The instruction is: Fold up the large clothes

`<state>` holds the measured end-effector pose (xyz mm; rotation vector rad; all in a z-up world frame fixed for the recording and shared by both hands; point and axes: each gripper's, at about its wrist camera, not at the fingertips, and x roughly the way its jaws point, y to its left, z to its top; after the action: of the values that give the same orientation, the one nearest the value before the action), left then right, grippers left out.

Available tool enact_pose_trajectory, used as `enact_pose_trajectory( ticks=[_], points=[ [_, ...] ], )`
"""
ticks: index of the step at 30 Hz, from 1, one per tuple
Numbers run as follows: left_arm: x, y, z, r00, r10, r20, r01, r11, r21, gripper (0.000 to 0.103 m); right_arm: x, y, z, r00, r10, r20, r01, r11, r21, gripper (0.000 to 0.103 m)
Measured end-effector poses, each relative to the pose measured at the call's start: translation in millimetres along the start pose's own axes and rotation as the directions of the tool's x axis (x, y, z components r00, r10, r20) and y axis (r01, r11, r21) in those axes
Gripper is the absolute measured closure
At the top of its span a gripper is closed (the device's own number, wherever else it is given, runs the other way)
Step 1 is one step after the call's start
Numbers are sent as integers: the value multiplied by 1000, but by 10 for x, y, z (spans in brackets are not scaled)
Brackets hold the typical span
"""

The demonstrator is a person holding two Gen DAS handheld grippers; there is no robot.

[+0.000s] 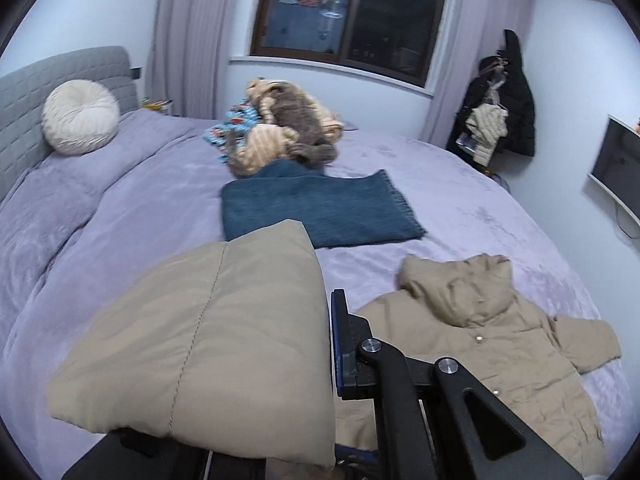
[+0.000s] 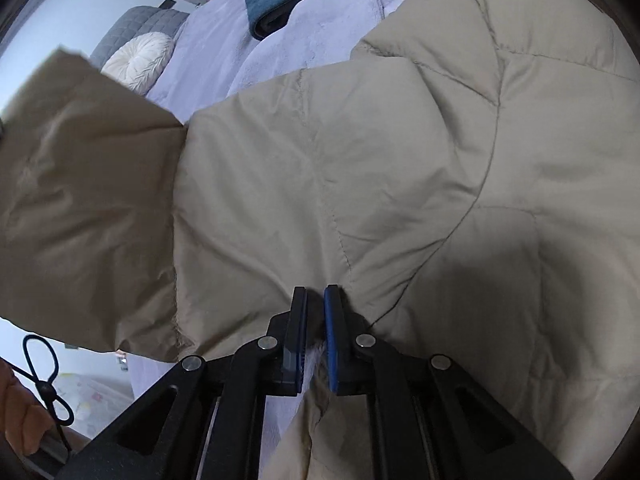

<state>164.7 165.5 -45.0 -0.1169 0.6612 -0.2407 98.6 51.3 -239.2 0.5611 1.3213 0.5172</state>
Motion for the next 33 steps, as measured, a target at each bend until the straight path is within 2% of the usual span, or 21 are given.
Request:
enact_pose_trajectory(
  ticks=[3, 6, 7, 10, 12, 15, 17, 18, 19, 20, 21, 22, 23, 25, 28, 30, 31, 32, 33],
  points=[
    [221, -636, -18, 997, -77, -30, 79, 994, 72, 92, -517, -263, -123, 997, -12, 81, 9, 999, 33, 94],
    [543, -1248, -191, 987, -128, -97, 141, 979, 144, 92, -1123, -670, -241, 978, -108, 179, 97, 993, 72, 94],
    [673, -1460, -293, 985, -125, -123, 146, 973, 179, 92, -1322, -834, -283, 968, -140, 206, 123, 988, 93, 94],
    [1059, -1934, -697, 972, -83, -220, 143, 950, 277, 92, -1777, -1246, -400, 942, -221, 253, 187, 971, 151, 94],
    [1300, -2167, -993, 958, -24, -286, 126, 931, 343, 92, -1986, -1473, -465, 930, -256, 264, 214, 961, 177, 94],
    [1458, -2279, -1340, 944, 46, -327, 99, 905, 414, 92, -2138, -1736, -555, 926, -276, 258, 225, 951, 212, 94],
    [1445, -2296, -1461, 945, 65, -319, 87, 894, 440, 92, -2179, -1847, -596, 930, -268, 254, 209, 949, 236, 94],
    [1398, -2310, -1474, 948, 58, -314, 93, 891, 444, 85, -2194, -1882, -612, 930, -266, 254, 206, 948, 242, 94],
    [1344, -2318, -1477, 948, 41, -315, 109, 890, 443, 70, -2209, -1902, -619, 930, -265, 255, 204, 949, 242, 93],
    [1285, -2311, -1480, 950, 27, -310, 118, 891, 439, 24, -2187, -1905, -639, 930, -265, 254, 204, 949, 241, 93],
    [1193, -2274, -1451, 960, 22, -279, 107, 893, 437, 0, -2183, -1920, -632, 930, -266, 252, 206, 949, 241, 93],
    [1075, -2212, -1416, 974, 26, -225, 78, 893, 443, 0, -2180, -1946, -598, 931, -268, 250, 208, 948, 241, 93],
    [994, -2189, -1402, 979, 20, -203, 75, 889, 452, 0, -2149, -1928, -558, 930, -271, 247, 213, 947, 240, 93],
    [888, -2111, -1411, 975, 26, -220, 80, 884, 461, 0, -2111, -1811, -479, 928, -280, 246, 225, 947, 230, 93],
    [633, -1748, -1375, 979, 37, -202, 50, 910, 412, 0, -2148, -1648, -428, 921, -300, 250, 257, 947, 191, 91],
    [433, -1393, -1369, 979, 96, -177, -28, 934, 355, 0, -2160, -1480, -399, 912, -319, 257, 292, 946, 138, 66],
    [360, -1189, -1372, 974, 132, -185, -66, 944, 324, 0, -2162, -1380, -394, 905, -330, 268, 312, 944, 109, 32],
    [334, -998, -1347, 966, 167, -197, -102, 948, 303, 0, -2154, -1260, -379, 898, -333, 288, 326, 943, 71, 18],
    [300, -810, -1377, 955, 211, -208, -147, 947, 287, 0, -2127, -1121, -364, 893, -330, 306, 340, 940, 20, 18]
  ],
)
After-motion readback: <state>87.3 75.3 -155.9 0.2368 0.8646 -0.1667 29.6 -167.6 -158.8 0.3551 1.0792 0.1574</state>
